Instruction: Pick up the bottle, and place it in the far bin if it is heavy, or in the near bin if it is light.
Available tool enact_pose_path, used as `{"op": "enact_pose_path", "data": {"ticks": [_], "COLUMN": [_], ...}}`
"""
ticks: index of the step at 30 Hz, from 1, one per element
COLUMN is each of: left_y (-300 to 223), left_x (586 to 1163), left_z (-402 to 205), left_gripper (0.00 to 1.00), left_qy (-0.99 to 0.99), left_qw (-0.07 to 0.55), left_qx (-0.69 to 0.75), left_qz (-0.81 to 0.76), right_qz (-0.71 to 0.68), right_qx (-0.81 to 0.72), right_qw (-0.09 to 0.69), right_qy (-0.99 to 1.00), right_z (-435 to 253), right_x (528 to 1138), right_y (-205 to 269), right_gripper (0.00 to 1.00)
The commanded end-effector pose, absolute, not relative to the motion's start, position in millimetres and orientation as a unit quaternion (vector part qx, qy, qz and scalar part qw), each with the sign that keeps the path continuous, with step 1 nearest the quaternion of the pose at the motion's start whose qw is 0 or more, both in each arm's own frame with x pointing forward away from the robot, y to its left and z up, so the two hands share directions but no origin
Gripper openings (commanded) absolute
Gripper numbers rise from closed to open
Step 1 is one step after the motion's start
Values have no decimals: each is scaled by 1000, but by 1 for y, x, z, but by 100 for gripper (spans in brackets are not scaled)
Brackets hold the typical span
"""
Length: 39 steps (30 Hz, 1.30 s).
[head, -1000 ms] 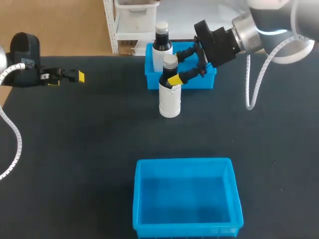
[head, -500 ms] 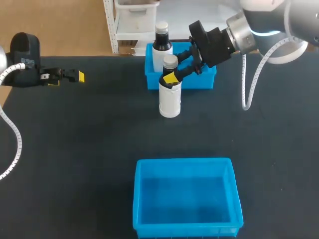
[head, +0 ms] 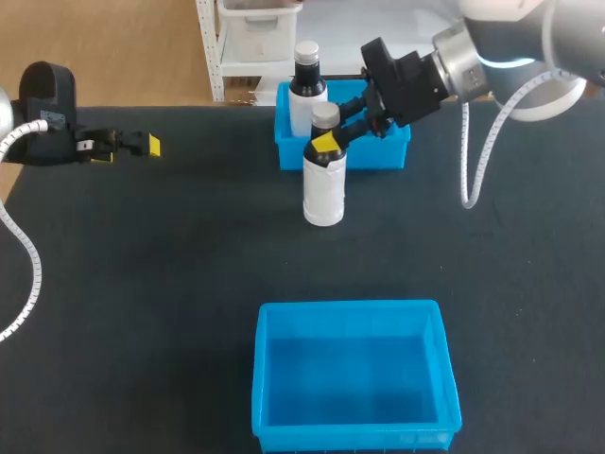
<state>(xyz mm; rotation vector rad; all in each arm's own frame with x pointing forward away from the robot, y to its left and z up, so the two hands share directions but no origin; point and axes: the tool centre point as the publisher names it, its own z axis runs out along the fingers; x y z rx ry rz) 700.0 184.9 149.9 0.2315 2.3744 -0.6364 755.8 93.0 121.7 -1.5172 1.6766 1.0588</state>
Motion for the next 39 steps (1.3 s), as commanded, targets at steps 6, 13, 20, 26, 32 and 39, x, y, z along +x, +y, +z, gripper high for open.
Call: {"op": "enact_pose_path", "data": {"ticks": [6, 13, 20, 26, 32, 39], "left_y": [185, 185, 185, 185, 185, 185], "left_x": [700, 700, 700, 700, 700, 700], "left_z": [150, 150, 150, 150, 150, 150], "left_gripper": [100, 100, 100, 100, 100, 100], "left_qy": [908, 908, 908, 908, 908, 908], "left_qw": [330, 330, 330, 330, 330, 330], "left_qx": [88, 88, 88, 88, 88, 88], "left_qz": [-243, -243, -243, -243, -243, -243], "right_qz": [392, 378, 354, 316, 280, 254], "right_qx": [-575, -560, -524, -492, -468, -447], "right_qw": [334, 356, 380, 396, 406, 412], "right_qy": [636, 645, 674, 708, 733, 753], "right_z": [136, 154, 169, 181, 199, 221], "right_x": [750, 753, 758, 760, 748, 717], "right_y": [80, 45, -13, -68, -122, -162], "right_gripper": [0, 0, 0, 0, 0, 0]}}
